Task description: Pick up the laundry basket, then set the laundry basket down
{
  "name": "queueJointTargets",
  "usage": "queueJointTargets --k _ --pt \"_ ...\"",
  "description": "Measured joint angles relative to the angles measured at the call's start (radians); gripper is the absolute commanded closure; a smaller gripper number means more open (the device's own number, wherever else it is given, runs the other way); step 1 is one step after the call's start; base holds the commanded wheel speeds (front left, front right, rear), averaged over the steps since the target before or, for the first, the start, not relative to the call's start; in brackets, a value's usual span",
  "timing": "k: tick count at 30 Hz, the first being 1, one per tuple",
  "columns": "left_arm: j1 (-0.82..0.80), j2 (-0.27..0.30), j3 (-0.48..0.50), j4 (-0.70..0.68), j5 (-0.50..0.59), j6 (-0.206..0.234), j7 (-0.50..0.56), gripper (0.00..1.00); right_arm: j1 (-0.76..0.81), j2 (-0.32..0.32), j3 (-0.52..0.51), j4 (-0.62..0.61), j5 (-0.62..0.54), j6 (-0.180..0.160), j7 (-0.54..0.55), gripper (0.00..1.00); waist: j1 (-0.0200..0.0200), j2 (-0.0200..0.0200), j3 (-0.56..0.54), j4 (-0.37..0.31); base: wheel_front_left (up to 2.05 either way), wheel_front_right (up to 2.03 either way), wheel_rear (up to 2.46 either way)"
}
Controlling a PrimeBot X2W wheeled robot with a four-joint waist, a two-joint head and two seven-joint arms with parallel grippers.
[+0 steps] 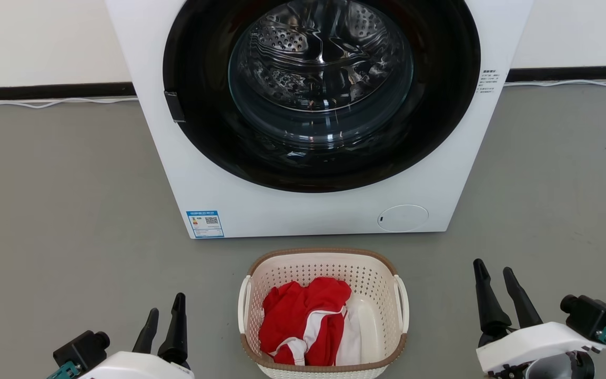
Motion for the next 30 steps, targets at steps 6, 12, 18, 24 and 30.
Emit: queueJointTargets --k 6,12,18,24,30 --pt "-0.003 0.0 0.0 0.007 0.078 0.001 -0.016 0.0 0.0 -0.001 0.005 0.005 -0.075 0.0 -0.018 0.0 0.0 0.0 0.0 0.001 0.0 0.0 0.0" --pt "-0.004 0.001 0.002 0.011 0.151 0.001 -0.032 0.0 0.0 -0.001 0.014 0.01 -0.15 0.0 -0.034 0.0 -0.0001 0.0 -0.001 0.001 0.0 0.0 0.0" --pt "-0.008 0.002 0.002 0.014 0.223 0.004 -0.052 0.0 0.0 0.0 0.026 0.014 -0.223 0.0 -0.052 0.0 0.0 0.0 0.0 0.0 0.0 0.0 0.0" --pt "-0.008 0.002 0.003 0.019 0.292 0.004 -0.067 0.0 0.0 0.0 0.028 0.015 -0.304 0.0 -0.068 0.0 0.0 0.0 0.001 -0.004 0.0 0.0 0.0" --pt "-0.019 0.002 0.003 0.026 0.363 0.004 -0.085 0.0 0.0 0.001 0.029 0.017 -0.377 0.0 -0.084 0.0 0.0 0.0 0.001 -0.007 0.0 0.0 0.0"
